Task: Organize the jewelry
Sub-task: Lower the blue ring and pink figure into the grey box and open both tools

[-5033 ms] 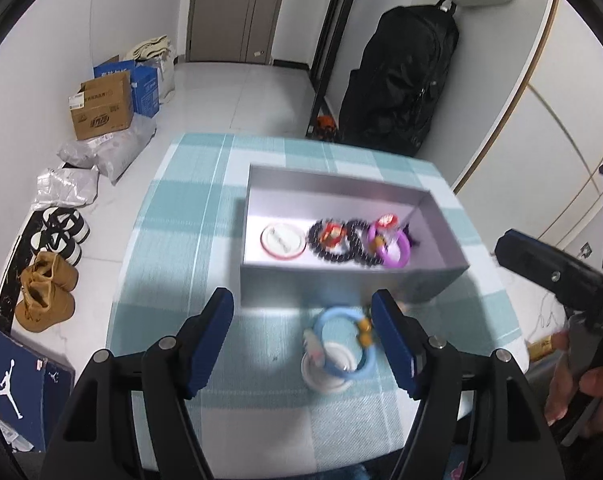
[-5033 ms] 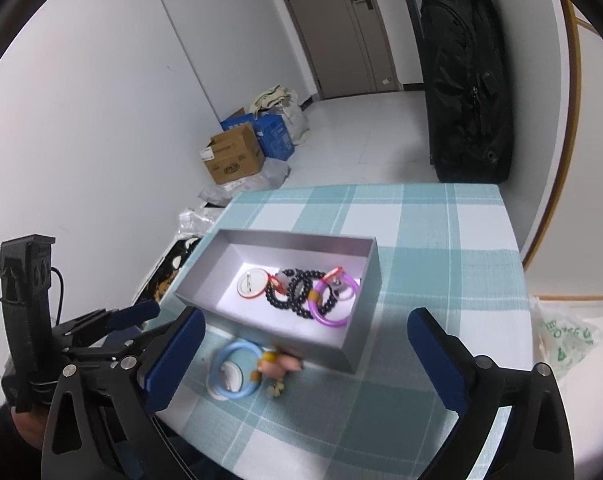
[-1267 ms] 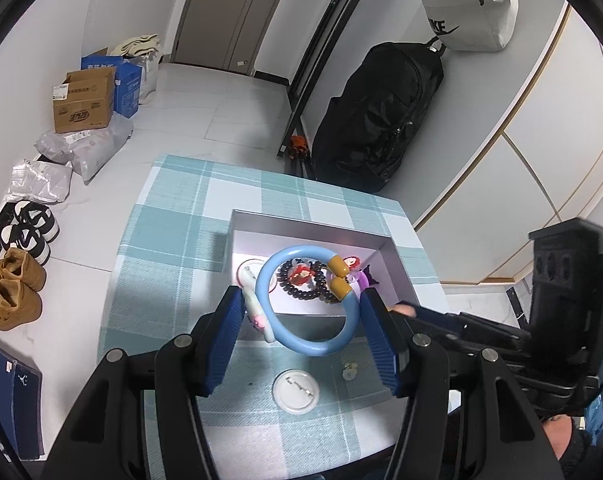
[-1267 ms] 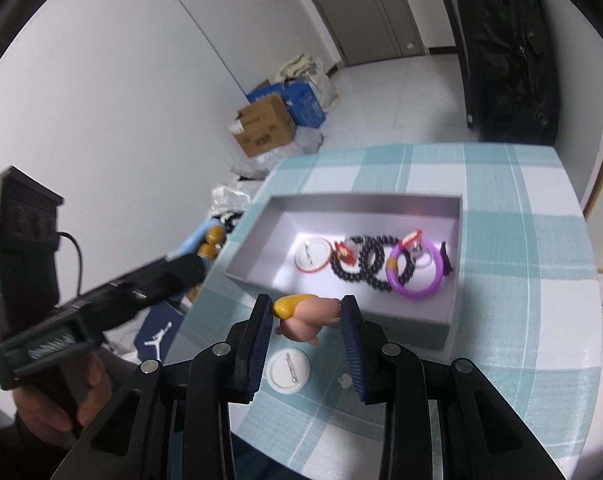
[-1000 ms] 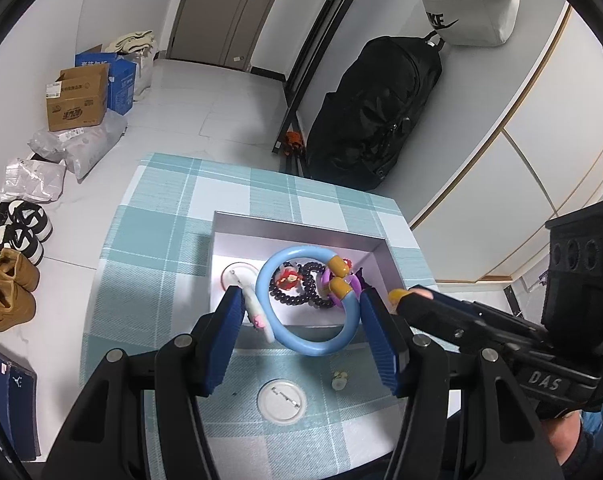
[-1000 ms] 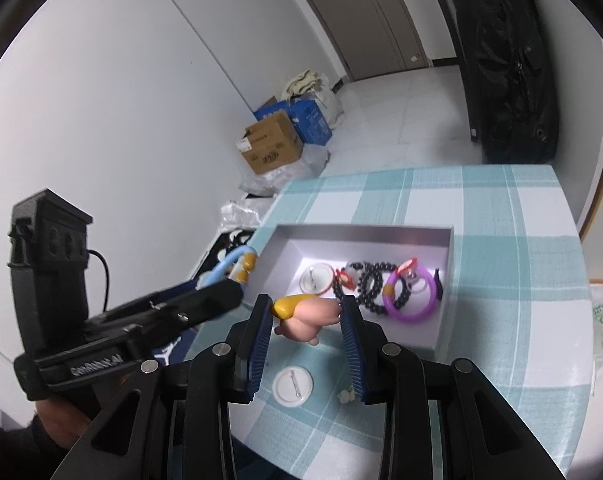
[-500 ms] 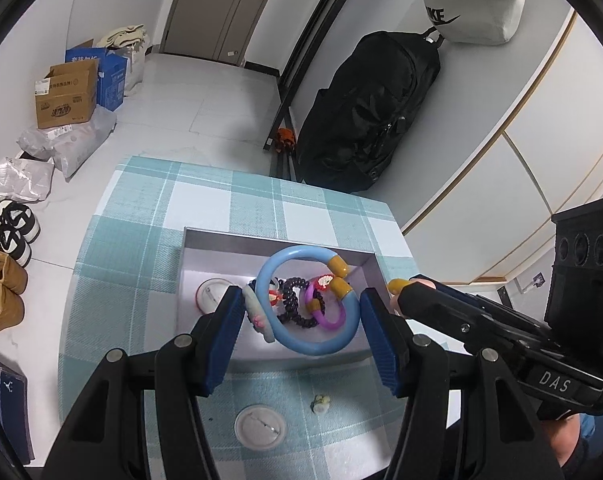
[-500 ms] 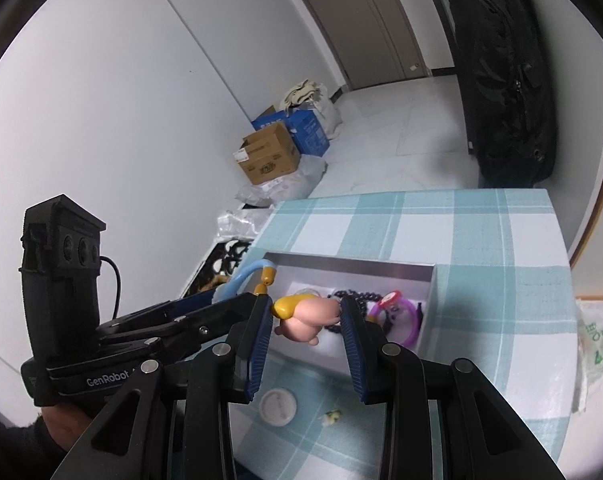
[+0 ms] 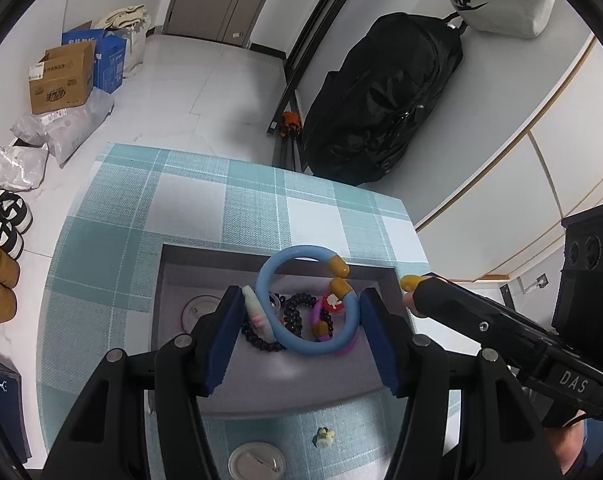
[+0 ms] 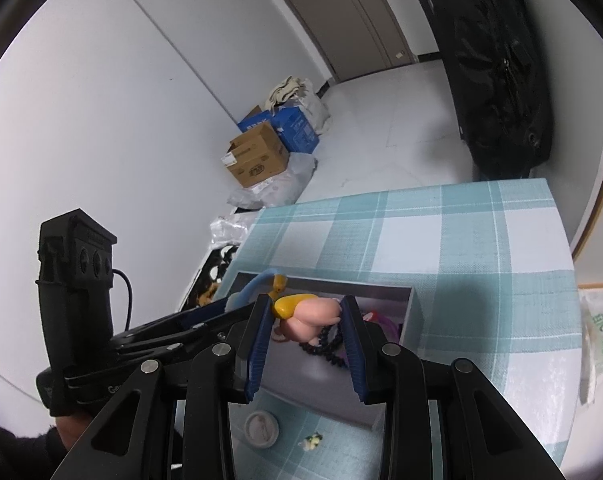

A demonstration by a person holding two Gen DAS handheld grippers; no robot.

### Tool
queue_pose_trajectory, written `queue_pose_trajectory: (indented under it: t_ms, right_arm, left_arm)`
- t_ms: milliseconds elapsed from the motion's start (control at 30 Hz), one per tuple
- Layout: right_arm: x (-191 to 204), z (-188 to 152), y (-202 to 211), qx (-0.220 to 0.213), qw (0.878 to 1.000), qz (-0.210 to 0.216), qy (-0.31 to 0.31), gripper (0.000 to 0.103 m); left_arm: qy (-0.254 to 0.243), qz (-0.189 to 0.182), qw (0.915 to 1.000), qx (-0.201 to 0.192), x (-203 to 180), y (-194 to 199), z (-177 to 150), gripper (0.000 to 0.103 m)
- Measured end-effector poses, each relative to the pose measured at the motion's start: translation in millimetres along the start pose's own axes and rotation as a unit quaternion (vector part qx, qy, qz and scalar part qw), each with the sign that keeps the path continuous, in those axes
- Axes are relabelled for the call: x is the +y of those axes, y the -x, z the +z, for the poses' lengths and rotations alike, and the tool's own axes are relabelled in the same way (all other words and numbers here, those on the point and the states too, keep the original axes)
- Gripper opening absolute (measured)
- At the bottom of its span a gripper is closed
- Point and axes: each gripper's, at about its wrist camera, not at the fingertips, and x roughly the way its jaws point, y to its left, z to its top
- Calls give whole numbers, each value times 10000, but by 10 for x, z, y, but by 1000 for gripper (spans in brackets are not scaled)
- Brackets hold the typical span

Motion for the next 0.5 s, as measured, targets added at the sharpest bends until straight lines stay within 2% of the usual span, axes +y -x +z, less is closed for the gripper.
queue_pose_trajectory:
  t_ms: [267,500]
  right_arm:
    - [-92,21,-90,85,9998,-51,-185,33]
    - [-91,28,-118,113,9997,-99,-191,33]
  left_arm:
    - [225,23,9997,102,74,-102,28,54]
    - [158,75,9997,181,59,-125,9,54]
